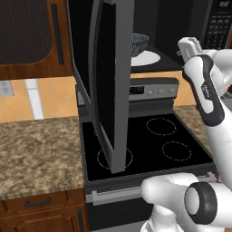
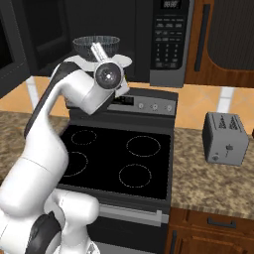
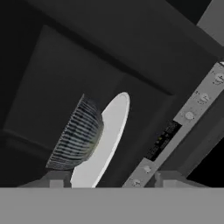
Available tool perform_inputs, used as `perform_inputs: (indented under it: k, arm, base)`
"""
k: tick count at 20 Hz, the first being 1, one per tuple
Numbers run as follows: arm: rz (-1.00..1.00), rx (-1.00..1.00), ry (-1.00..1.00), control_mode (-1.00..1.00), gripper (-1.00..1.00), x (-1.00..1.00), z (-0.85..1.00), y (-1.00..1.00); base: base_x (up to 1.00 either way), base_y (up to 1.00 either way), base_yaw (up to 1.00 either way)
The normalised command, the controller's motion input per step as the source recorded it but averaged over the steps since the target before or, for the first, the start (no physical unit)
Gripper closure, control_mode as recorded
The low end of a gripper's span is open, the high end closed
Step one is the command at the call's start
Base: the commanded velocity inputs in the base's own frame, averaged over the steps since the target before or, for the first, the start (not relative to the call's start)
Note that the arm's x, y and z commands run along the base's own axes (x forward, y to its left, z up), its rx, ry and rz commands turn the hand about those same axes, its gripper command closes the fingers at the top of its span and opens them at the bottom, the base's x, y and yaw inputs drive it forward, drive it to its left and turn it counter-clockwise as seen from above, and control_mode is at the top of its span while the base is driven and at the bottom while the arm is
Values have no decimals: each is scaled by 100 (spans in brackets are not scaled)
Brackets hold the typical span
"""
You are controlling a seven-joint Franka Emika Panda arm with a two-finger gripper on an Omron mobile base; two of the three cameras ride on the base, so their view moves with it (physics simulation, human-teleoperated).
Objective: Open the microwave, place the bowl with waffle inside the microwave, then close the microwave door and turn it on.
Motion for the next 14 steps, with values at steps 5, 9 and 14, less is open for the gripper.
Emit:
perform_inputs:
  k: [5, 9, 14]
  arm:
    - [3, -10, -7, -100, 100, -69, -28, 8]
    - [0, -6, -5, -100, 100, -100, -5, 0]
    - [-2, -18, -12, -100, 100, -100, 0, 5]
  base:
    - [0, 0, 0]
    - [0, 0, 0]
    - [0, 0, 0]
